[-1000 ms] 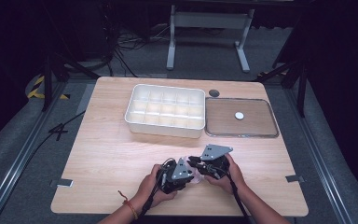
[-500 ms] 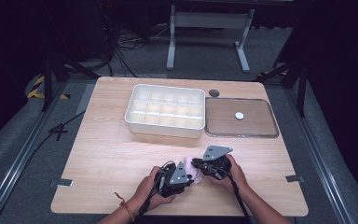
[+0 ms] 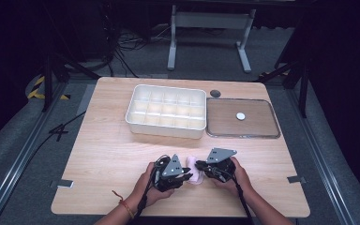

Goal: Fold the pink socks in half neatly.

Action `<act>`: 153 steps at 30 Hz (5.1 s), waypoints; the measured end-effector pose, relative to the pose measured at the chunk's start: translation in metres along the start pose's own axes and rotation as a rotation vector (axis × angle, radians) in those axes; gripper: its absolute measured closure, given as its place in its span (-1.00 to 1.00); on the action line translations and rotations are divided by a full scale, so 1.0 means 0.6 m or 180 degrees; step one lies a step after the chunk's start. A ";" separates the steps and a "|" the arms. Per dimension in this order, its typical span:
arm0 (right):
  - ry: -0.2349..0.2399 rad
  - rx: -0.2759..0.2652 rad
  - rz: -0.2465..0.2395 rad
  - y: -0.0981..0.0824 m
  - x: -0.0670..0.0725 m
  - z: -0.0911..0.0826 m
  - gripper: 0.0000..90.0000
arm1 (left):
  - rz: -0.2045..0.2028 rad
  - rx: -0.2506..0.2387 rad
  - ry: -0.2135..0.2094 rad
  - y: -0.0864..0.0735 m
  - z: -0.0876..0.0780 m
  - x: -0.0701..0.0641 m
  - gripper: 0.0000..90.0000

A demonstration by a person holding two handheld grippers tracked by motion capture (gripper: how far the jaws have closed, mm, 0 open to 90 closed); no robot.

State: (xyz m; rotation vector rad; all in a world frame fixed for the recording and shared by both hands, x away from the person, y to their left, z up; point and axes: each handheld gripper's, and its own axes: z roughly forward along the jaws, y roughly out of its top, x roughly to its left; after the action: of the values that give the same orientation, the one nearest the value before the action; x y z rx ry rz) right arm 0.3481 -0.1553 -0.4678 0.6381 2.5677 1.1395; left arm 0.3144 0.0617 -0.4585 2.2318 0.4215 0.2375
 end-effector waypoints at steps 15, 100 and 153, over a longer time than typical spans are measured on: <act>-0.0042 -0.0299 -0.0098 0.004 0.006 -0.025 0.89 | 0.0142 0.0125 -0.0078 -0.014 0.028 -0.011 0.73; 0.0292 0.0168 0.0510 0.010 -0.010 -0.002 -0.09 | 0.0067 0.0304 -0.0242 -0.022 0.018 0.001 0.51; 0.0536 0.0031 0.0465 0.004 -0.024 -0.020 0.55 | -0.0653 0.0433 0.0496 -0.151 -0.118 0.099 -0.68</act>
State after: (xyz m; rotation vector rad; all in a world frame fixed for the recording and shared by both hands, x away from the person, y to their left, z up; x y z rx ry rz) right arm 0.3566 -0.1684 -0.4572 0.7743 2.7058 1.2782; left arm 0.3275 0.1882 -0.4817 2.2895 0.7663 0.2818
